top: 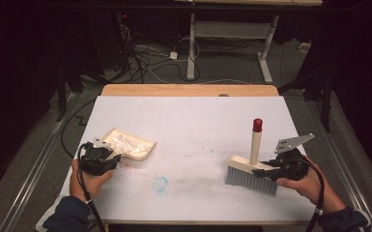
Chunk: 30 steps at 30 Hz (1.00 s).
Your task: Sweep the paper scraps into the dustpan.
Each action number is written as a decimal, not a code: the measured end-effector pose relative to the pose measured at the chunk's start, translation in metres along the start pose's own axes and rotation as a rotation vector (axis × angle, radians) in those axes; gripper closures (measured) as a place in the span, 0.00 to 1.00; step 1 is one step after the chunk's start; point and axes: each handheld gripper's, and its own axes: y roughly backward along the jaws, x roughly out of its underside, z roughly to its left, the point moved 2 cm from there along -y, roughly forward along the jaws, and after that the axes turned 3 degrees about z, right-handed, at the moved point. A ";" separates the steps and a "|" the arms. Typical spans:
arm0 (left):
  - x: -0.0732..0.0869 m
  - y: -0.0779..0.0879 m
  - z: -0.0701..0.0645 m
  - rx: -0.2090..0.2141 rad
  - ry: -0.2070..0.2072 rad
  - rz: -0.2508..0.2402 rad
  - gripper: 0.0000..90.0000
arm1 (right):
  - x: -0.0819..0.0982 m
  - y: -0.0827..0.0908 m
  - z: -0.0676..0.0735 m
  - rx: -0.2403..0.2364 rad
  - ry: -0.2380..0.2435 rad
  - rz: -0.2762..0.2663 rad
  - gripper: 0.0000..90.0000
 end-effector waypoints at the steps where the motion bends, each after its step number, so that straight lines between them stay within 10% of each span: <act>1: 0.000 0.000 -0.002 0.006 0.002 -0.007 0.70 | -0.001 0.000 -0.005 0.009 -0.006 0.005 0.71; 17: 0.011 -0.004 -0.034 0.190 0.007 0.006 0.65 | -0.016 -0.011 -0.069 -0.024 -0.135 0.006 0.60; 25: 0.018 0.022 -0.025 0.055 -0.092 -0.098 0.58 | -0.016 -0.012 -0.090 0.065 -0.211 0.040 0.42; 26: 0.021 0.025 -0.018 -0.011 -0.134 -0.094 0.62 | -0.016 -0.009 -0.094 0.153 -0.230 0.032 0.46; 30: 0.032 0.023 0.002 -0.064 -0.159 -0.059 0.82 | -0.012 -0.005 -0.100 0.252 -0.283 -0.009 0.46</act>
